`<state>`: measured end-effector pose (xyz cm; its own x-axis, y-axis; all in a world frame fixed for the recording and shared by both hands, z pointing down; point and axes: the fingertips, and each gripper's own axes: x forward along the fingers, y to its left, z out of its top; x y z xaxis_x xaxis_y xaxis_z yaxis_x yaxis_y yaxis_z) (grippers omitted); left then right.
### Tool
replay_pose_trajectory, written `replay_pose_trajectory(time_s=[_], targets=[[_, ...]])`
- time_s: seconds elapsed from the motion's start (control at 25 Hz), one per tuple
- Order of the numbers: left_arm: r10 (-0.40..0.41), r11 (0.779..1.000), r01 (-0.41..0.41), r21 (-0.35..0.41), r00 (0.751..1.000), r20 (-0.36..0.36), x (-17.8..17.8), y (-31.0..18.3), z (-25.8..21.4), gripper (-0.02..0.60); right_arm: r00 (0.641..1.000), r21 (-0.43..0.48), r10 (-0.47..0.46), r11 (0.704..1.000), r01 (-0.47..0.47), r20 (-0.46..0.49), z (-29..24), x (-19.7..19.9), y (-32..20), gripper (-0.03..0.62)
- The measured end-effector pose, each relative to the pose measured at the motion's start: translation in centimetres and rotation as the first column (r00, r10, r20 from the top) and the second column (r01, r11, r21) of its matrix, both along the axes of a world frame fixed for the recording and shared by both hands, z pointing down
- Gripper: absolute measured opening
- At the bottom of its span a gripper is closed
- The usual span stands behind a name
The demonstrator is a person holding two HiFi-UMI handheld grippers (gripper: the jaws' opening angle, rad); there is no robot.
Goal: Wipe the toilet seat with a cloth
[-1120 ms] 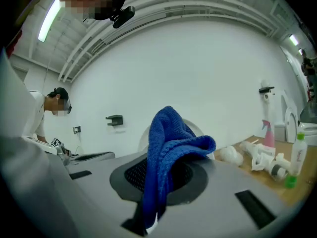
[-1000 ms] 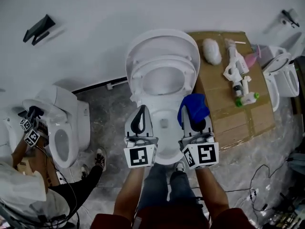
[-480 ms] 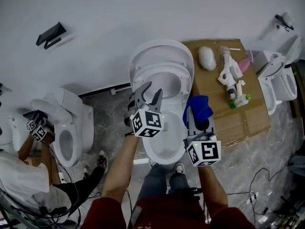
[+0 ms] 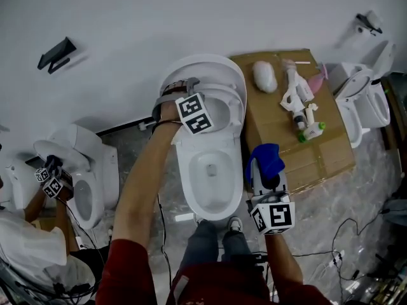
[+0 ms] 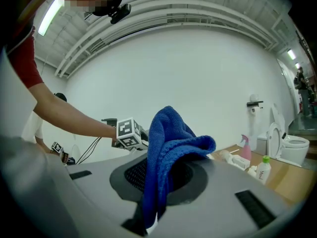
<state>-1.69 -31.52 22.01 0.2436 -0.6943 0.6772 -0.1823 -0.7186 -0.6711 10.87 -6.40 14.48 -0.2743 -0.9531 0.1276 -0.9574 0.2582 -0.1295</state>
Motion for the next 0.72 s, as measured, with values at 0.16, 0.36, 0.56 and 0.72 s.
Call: replay_pose_trajectory(time_s=[0.16,0.36,0.56,0.72], targets=[[-0.028,0.996,0.030,-0.086,0.999,0.028,0.1,-1.3,1.7,0.214,1.000,-0.010,0.021,1.000,-0.021,-0.003,0.6,1.3,0.9,0.058],[-0.016,0.996,0.020,-0.092,0.999,0.043,0.2,-1.1,2.2,0.166,0.999,-0.007,0.033,0.999,-0.033,-0.003,0.7,1.7,1.2,0.058],[0.026,0.997,-0.021,-0.074,0.998,0.054,0.2,1.3,1.8,0.147,1.000,0.004,0.025,1.000,-0.025,0.003,0.5,1.2,1.6,0.058],[0.066,0.995,-0.062,-0.073,0.996,0.056,0.4,5.2,1.3,0.118,1.000,0.017,0.005,1.000,-0.005,0.005,-0.1,0.9,2.0,0.058]])
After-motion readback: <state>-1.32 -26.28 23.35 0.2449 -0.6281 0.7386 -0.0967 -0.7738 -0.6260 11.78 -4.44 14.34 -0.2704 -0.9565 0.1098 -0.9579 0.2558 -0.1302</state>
